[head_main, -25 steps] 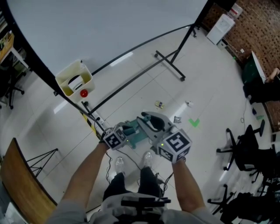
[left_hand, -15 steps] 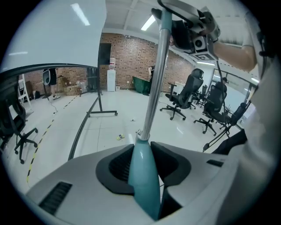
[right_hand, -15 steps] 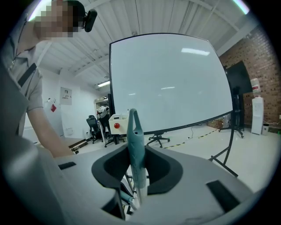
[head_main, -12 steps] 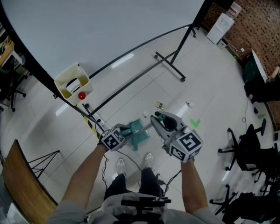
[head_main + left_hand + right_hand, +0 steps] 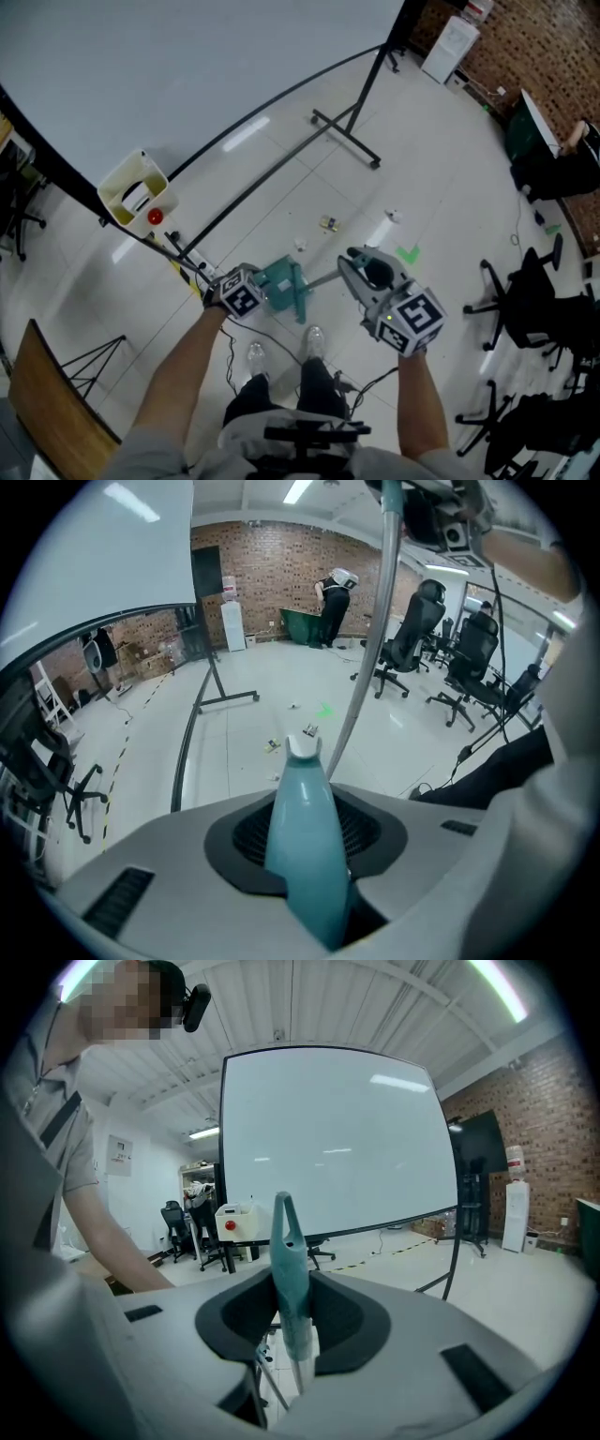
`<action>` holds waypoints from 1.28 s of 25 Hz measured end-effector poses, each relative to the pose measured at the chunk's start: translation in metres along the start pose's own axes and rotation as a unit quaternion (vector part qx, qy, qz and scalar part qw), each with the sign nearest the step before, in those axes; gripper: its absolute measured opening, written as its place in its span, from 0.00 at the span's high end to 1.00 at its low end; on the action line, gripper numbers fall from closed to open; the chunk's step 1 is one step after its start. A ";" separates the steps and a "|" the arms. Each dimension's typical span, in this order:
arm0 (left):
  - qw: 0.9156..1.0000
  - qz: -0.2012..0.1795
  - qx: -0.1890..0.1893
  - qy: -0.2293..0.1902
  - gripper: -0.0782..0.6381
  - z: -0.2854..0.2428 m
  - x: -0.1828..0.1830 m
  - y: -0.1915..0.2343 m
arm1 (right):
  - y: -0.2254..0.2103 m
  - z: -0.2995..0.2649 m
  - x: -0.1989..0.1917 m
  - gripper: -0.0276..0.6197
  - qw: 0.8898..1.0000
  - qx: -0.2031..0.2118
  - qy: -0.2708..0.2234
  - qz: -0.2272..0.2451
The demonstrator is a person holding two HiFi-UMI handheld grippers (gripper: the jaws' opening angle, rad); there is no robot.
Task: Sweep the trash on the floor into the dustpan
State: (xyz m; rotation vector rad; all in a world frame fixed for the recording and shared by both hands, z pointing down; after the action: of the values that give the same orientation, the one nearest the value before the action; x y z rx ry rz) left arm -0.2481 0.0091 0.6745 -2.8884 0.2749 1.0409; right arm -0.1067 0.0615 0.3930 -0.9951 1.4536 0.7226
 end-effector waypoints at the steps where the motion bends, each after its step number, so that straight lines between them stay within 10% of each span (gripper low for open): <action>1: 1.000 0.003 -0.002 0.008 0.72 -0.001 -0.001 0.002 | -0.002 0.004 0.000 0.81 1.000 -0.004 0.001 0.000; 9: 0.999 0.023 -0.045 0.008 0.74 -0.009 0.009 -0.001 | -0.015 0.029 -0.006 0.81 0.999 -0.038 0.006 -0.012; 32: 0.998 0.019 0.046 0.036 0.75 0.024 0.097 -0.005 | -0.127 0.156 0.020 0.81 0.987 -0.147 -0.067 0.008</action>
State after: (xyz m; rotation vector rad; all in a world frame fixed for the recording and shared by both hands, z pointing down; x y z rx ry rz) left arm -0.1889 0.0030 0.5936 -2.8520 0.3716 0.9062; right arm 0.0782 0.1383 0.3659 -1.1351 1.2614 1.0185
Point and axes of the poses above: the fingertips, and each gripper's own axes: z backward along the fingers, y to its left, x out of its top, the point moved 2 cm from there along z, backward along the fingers, and after that the axes turned 10 degrees about -y, right-handed, at the moved point
